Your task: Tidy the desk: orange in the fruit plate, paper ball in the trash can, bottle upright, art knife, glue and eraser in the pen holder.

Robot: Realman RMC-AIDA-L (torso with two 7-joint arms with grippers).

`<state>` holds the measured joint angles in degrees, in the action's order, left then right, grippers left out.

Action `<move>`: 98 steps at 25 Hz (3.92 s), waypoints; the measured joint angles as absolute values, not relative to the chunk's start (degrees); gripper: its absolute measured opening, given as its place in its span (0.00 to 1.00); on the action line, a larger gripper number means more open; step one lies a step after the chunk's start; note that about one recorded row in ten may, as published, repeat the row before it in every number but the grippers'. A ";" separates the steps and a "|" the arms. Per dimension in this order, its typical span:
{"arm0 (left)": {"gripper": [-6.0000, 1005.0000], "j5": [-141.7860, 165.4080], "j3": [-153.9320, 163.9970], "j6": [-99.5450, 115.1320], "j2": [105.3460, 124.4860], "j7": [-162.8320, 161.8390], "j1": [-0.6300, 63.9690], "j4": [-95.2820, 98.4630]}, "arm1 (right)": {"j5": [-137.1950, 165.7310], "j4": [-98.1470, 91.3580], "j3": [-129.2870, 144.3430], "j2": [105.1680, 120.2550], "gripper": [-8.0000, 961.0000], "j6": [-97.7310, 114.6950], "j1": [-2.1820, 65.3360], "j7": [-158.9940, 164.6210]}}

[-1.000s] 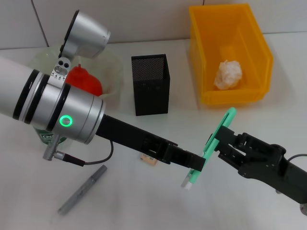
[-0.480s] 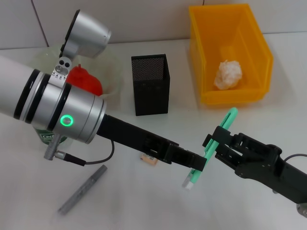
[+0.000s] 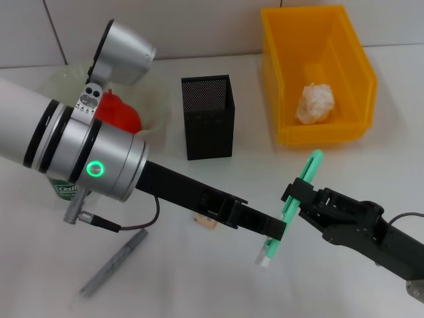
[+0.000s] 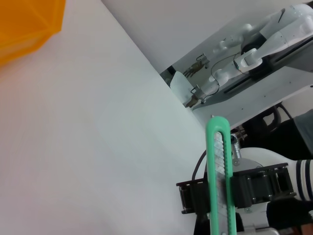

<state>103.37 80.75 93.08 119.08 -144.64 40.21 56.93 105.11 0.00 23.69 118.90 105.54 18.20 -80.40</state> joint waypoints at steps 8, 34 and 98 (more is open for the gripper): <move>0.18 101.09 80.27 93.60 118.95 -143.59 40.57 55.05 | 105.09 0.06 23.74 118.97 0.23 105.00 18.19 -80.70; 0.48 87.14 86.13 77.41 118.95 -86.46 23.99 60.37 | 79.42 -13.70 24.02 119.01 0.19 94.39 29.59 21.49; 0.49 75.74 72.95 87.72 117.97 -53.50 17.21 33.49 | 86.07 -30.34 68.66 119.38 0.19 51.31 43.35 76.50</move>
<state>75.74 72.94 87.72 117.97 -53.49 17.21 33.49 86.07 -30.35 68.66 119.38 51.31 43.35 76.50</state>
